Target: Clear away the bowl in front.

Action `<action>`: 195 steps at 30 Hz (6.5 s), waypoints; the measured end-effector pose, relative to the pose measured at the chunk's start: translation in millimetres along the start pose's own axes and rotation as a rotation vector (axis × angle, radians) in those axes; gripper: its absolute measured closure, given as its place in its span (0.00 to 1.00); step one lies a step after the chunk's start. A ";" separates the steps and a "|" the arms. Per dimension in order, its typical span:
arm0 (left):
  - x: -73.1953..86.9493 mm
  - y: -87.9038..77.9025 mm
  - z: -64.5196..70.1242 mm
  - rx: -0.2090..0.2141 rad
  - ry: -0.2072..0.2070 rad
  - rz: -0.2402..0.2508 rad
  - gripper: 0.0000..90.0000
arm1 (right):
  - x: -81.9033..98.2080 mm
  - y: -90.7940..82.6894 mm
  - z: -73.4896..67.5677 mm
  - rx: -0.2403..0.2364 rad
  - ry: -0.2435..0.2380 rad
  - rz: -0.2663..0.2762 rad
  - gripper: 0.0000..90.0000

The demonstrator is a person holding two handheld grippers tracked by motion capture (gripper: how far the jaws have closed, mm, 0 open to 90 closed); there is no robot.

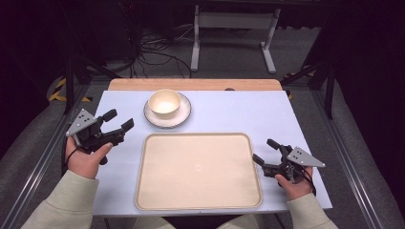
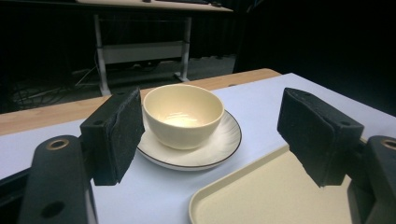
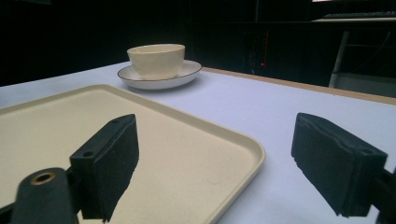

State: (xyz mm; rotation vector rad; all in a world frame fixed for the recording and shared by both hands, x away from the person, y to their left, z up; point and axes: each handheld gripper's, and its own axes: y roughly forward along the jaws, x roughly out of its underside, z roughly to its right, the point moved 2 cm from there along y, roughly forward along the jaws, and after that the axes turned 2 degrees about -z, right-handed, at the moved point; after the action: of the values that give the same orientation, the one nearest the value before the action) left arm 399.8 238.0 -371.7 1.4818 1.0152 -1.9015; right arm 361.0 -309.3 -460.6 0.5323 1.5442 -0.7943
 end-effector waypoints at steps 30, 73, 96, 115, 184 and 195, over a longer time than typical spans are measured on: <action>-18.9 46.4 -22.8 -0.019 -0.023 -0.061 0.26 | 0.1 -0.3 0.1 -0.001 0.004 0.001 0.18; -40.2 103.1 -37.1 -0.101 -0.054 -0.061 0.23 | 0.2 -0.7 0.8 -0.003 0.008 0.009 0.18; -43.7 138.1 -46.0 -0.172 -0.111 -0.366 0.34 | 0.2 -0.7 -0.2 -0.002 -0.003 0.008 0.18; -21.4 168.6 -55.6 -0.183 -0.181 -0.461 0.41 | 0.6 -1.9 0.1 -0.004 0.000 0.021 0.19; -13.3 203.0 -47.7 -0.274 -0.266 -0.613 0.91 | 1.4 -4.9 0.6 -0.004 0.004 0.051 0.17; -36.8 191.6 -39.5 -0.238 -0.220 -0.630 0.91 | 1.4 -4.7 0.4 -0.005 0.003 0.050 0.17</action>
State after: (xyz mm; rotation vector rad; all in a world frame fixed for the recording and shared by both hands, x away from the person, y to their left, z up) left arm 580.7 156.5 -387.4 0.8456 1.6669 -2.1886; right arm 357.6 -312.9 -461.1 0.5668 1.5290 -0.7516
